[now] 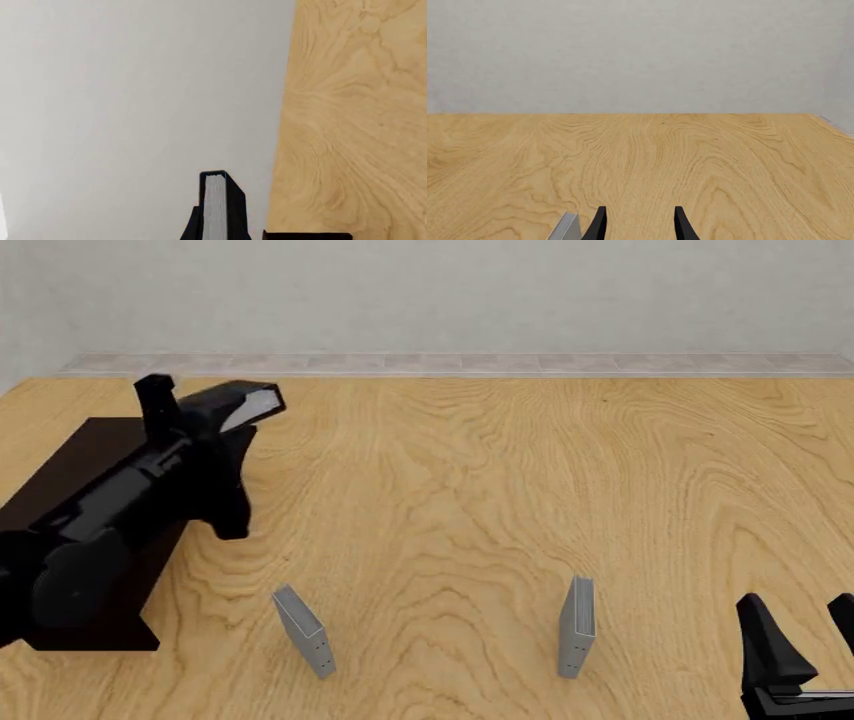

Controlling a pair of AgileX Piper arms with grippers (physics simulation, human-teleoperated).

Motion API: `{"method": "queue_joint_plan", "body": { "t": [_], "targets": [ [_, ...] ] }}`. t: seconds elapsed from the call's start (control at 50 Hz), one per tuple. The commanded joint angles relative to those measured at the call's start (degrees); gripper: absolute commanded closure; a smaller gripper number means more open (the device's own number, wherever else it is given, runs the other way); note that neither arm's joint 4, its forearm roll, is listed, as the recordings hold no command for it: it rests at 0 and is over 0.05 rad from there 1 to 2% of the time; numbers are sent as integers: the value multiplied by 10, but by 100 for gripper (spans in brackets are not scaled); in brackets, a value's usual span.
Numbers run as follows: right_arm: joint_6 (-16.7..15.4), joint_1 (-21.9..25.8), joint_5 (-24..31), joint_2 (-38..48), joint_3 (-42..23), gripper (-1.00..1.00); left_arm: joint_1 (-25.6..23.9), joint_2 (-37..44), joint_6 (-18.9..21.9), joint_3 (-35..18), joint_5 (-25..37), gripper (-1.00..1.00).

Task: Pick up the book in the middle and place it on the cabinet shelf.

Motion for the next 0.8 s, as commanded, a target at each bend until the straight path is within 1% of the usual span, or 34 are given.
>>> {"method": "queue_joint_plan", "body": {
  "t": [0.02,0.04,0.06,0.12,0.14,0.16,0.18,0.22,0.24,0.26,0.3,0.34,0.44,0.46,0.52,0.6,0.7,0.72,0.76,0.8],
  "targets": [
    [0,0,0,0,0,-100,46,29,70,17,-71,100],
    [0,0,0,0,0,-100,49,31,69,15,-70,100],
    [0,0,0,0,0,-100,53,37,80,20,-81,100],
    [0,0,0,0,0,-100,64,49,92,23,-96,100],
    [0,0,0,0,0,-100,64,49,92,23,-96,100],
    [0,0,0,0,0,-100,64,42,83,14,-83,100],
    [0,0,0,0,0,-100,71,52,99,19,-100,100],
    [0,0,0,0,0,-100,73,49,94,12,-90,100],
    [0,0,0,0,0,-100,85,64,115,16,-116,100],
    [0,0,0,0,0,-100,92,72,122,17,-121,100],
    [0,0,0,0,0,-100,96,74,120,14,-122,100],
    [0,0,0,0,0,-100,105,81,127,15,-130,100],
    [0,0,0,0,0,-100,107,77,122,11,-124,100],
    [0,0,0,0,0,-100,106,70,111,3,-113,100],
    [0,0,0,0,0,-100,112,71,116,1,-111,100],
    [0,0,0,0,0,-100,118,64,110,-8,-100,100],
    [0,0,0,0,0,-100,143,71,108,-19,-92,100],
    [0,0,0,0,0,-100,144,75,115,-17,-104,100],
    [0,0,0,0,0,-100,147,72,107,-23,-92,100],
    [0,0,0,0,0,-100,154,76,112,-27,-97,100]
  ]
}}
